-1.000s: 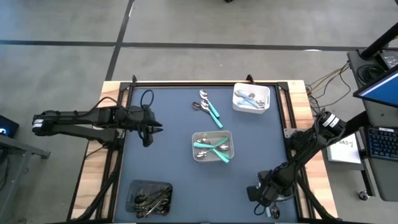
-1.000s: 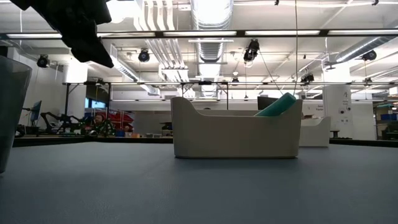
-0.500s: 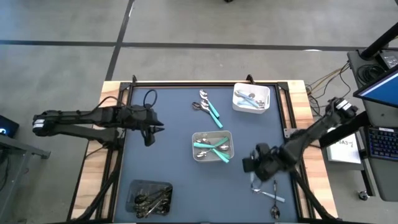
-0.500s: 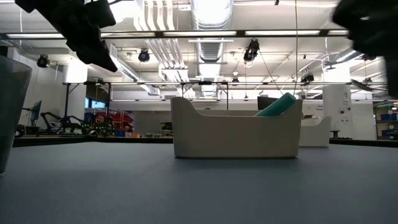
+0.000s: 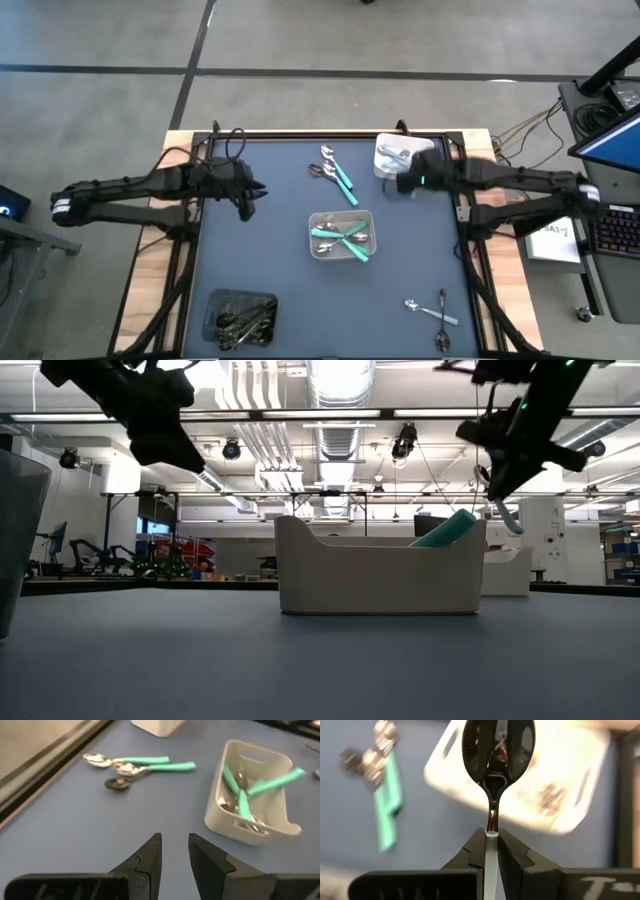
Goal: Sort silverware by color (type)
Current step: Put the blue spoon into the white bin, then put the black spoon into the black bin
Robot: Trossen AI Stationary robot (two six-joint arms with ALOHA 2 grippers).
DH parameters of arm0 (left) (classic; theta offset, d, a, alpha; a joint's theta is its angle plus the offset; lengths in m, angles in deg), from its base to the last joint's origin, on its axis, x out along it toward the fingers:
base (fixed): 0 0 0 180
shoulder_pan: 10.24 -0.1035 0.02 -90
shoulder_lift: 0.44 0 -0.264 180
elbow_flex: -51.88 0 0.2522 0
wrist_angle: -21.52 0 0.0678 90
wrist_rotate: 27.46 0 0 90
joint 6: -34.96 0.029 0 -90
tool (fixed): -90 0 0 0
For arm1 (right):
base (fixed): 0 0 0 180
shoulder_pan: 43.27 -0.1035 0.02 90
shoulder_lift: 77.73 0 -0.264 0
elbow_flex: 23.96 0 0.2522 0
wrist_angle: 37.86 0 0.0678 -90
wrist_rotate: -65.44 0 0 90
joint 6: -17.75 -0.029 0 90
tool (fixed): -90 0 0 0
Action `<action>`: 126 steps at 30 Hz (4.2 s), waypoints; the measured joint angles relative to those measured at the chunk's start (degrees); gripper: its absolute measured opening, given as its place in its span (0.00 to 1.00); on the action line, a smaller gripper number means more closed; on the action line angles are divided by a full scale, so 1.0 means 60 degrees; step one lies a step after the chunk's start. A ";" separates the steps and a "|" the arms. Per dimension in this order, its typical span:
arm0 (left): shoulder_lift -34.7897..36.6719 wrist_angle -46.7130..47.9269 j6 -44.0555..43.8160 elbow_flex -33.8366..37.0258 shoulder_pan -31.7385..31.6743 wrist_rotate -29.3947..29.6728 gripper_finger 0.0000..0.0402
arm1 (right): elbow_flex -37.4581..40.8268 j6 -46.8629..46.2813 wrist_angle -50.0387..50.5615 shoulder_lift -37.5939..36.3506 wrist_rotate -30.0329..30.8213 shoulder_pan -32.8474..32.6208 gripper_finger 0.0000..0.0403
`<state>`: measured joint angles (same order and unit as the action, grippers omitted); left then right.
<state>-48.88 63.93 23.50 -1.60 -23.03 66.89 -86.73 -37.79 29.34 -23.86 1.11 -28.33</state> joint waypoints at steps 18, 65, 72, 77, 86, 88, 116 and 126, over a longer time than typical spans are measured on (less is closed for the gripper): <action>-0.0805 -0.1365 0.0362 0.0000 -0.1323 -0.0355 0.20 | -0.0067 0.7279 -0.3936 0.2177 -0.1292 0.4725 0.21; -0.1563 -0.0799 0.1536 0.0000 -0.0835 -0.4145 0.20 | -0.1374 -1.3578 -0.0249 0.5308 -0.7291 -1.0823 0.31; -0.1571 -0.1378 0.1051 0.0000 -0.0833 -0.4136 0.20 | -0.0988 -1.3601 -0.0677 0.5472 -0.7285 -1.0878 0.31; -0.1571 -0.1362 0.1053 0.0000 -0.0828 -0.4130 0.20 | -0.0328 -1.3642 -0.1101 0.5486 -0.7315 -1.0880 0.31; -0.1527 -0.1239 0.0934 0.0000 -0.0694 -0.4145 0.20 | 0.0892 -1.3619 -0.2737 0.5436 -0.7340 -1.0855 0.29; -0.1520 -0.1246 0.0899 0.0000 -0.0693 -0.4145 0.20 | 0.0896 -1.3605 -0.2755 0.5400 -0.7344 -1.0847 0.29; -0.1497 -0.1173 0.1665 -0.0857 -0.0697 -0.3966 0.20 | -0.0624 -1.0329 -0.0155 0.2507 -0.0417 -0.9567 0.06; -0.2977 -0.4648 0.0830 -0.0993 -0.0693 -0.3969 0.20 | -0.1926 0.0125 -0.4819 0.3200 0.3385 -0.4366 0.05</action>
<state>-66.75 36.04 28.48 -7.56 -27.19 43.08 -98.29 -37.04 0.43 -4.66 21.41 -54.53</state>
